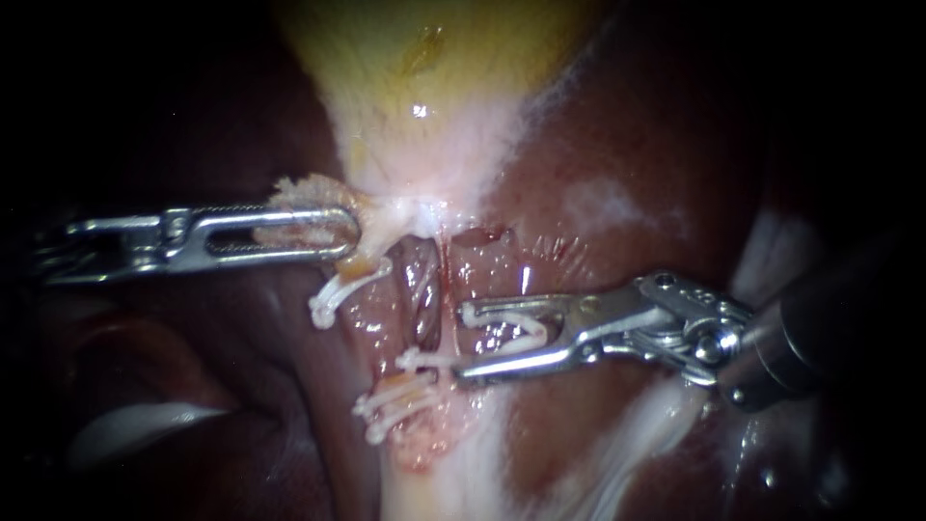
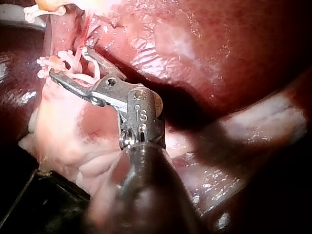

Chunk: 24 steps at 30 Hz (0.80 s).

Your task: Clipping second clip right tube

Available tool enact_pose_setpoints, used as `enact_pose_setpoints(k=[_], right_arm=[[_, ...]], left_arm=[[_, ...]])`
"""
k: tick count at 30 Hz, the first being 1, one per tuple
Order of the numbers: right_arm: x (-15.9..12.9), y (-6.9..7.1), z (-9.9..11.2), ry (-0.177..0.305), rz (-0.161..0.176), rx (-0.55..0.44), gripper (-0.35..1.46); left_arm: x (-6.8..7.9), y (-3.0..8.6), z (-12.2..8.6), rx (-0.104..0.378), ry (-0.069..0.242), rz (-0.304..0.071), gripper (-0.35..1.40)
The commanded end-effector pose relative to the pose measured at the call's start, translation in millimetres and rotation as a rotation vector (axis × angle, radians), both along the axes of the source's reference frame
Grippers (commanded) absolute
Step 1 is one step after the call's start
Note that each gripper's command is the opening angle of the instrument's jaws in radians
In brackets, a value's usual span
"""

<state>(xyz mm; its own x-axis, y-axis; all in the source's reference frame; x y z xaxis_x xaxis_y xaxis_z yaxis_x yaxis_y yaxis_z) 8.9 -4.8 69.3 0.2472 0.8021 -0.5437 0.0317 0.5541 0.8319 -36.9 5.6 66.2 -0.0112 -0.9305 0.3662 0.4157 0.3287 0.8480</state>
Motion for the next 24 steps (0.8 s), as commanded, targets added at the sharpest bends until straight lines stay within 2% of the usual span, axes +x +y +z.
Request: enact_pose_setpoints(k=[1, 10, 17, 24], right_arm=[[0.1, 0.0, 0.1, -0.001, 0.000, 0.006, 0.45], [0.5, -0.2, 1.3, -0.007, 0.004, 0.017, 0.45], [0.8, -0.6, 2.6, -0.034, -0.012, 0.011, 0.45], [0.9, -0.7, 2.8, -0.035, -0.011, 0.016, 0.45]], left_arm=[[0.0, -0.1, 0.1, 0.000, -0.001, 0.002, -0.35], [-0.1, -0.1, 0.1, 0.000, -0.001, 0.002, -0.35], [-0.1, -0.1, 0.1, 0.000, -0.001, 0.002, -0.35], [-0.1, -0.1, 0.1, 0.000, -0.001, 0.002, -0.35]])
